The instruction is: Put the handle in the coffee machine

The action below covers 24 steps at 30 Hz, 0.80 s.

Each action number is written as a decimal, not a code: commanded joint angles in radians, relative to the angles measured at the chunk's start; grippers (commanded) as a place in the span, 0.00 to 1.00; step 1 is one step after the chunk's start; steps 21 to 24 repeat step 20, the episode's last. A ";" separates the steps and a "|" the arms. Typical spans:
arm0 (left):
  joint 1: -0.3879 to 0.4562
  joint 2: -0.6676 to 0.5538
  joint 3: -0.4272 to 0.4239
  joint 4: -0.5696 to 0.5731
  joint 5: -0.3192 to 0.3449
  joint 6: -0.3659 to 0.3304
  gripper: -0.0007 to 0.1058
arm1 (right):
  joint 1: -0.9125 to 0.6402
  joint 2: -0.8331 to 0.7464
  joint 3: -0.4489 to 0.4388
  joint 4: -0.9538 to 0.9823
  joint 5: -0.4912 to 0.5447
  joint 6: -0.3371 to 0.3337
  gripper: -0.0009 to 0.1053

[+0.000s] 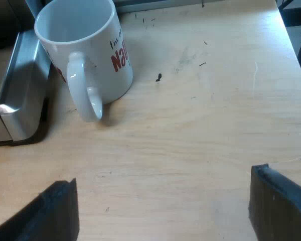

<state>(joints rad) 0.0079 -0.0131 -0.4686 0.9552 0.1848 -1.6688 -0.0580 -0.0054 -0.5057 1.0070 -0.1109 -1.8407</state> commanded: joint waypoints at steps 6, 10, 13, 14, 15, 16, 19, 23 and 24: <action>-0.005 -0.136 -0.009 -0.006 -0.017 0.002 0.80 | -0.004 -0.045 -0.004 -0.010 -0.006 -0.003 0.68; -0.005 -0.136 -0.021 0.015 -0.017 0.008 0.80 | -0.004 -0.045 -0.004 -0.010 -0.006 -0.003 0.68; -0.005 -0.136 -0.021 0.013 -0.017 0.008 0.80 | -0.004 -0.045 -0.004 -0.010 -0.006 -0.003 0.68; -0.005 -0.136 -0.021 0.013 -0.017 0.010 0.80 | -0.004 -0.045 -0.004 -0.010 -0.006 -0.003 0.68; -0.005 -0.138 -0.021 0.013 -0.017 0.010 0.80 | -0.004 -0.045 -0.004 -0.010 -0.006 -0.003 0.68; -0.005 -0.139 -0.021 0.013 -0.017 0.010 0.80 | -0.004 -0.045 -0.004 -0.010 -0.006 -0.003 0.68; -0.005 -0.139 -0.021 0.013 -0.017 0.012 0.80 | -0.004 -0.045 -0.004 -0.010 -0.006 -0.003 0.68; -0.005 -0.139 -0.021 0.013 -0.017 0.012 0.80 | -0.004 -0.045 -0.004 -0.010 -0.006 -0.003 0.68; -0.005 -0.139 -0.021 0.013 -0.017 0.012 0.80 | -0.004 -0.045 -0.004 -0.010 -0.006 -0.003 0.68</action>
